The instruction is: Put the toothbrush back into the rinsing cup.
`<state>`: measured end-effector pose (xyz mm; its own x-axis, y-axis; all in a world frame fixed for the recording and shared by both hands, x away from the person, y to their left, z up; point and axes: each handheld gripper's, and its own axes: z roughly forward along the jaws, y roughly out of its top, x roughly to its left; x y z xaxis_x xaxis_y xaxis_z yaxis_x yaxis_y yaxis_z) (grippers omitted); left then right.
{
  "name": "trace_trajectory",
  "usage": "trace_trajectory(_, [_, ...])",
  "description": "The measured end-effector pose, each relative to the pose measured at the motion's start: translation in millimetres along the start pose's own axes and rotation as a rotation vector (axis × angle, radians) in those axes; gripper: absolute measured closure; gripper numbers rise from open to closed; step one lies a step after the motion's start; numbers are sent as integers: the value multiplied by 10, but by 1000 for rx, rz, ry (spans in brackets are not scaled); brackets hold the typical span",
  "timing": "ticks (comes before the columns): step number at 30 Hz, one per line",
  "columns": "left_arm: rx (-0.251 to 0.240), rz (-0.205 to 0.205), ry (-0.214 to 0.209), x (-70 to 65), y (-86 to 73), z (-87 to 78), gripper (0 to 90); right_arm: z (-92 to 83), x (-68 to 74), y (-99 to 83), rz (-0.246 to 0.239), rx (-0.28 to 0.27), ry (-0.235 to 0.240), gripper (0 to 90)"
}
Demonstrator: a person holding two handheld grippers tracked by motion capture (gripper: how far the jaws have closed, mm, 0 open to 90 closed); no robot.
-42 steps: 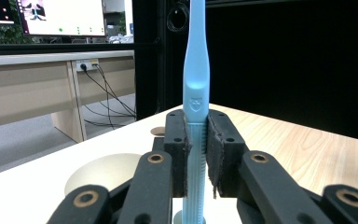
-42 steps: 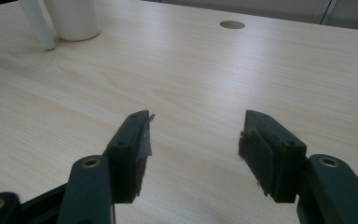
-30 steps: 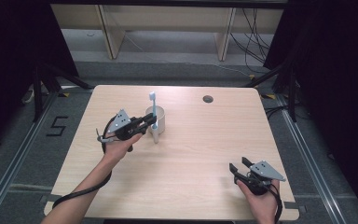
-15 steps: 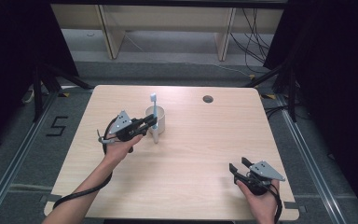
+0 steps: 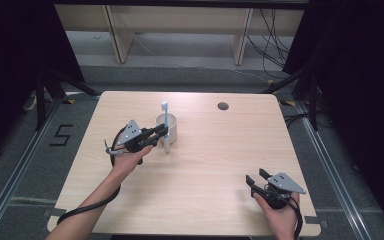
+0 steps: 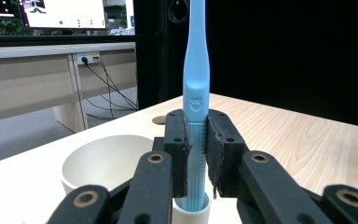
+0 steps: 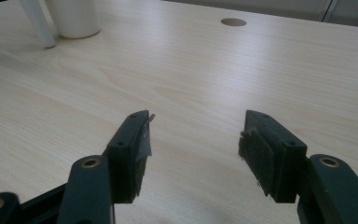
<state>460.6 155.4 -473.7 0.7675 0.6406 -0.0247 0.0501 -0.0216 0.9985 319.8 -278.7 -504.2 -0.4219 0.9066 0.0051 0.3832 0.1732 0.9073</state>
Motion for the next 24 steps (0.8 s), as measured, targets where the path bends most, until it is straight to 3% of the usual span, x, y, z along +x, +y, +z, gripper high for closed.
trace_trajectory(24, [11, -2, 9, -2, -94, -2, 784, -3, 17, -4, 20, 13, 6, 427])
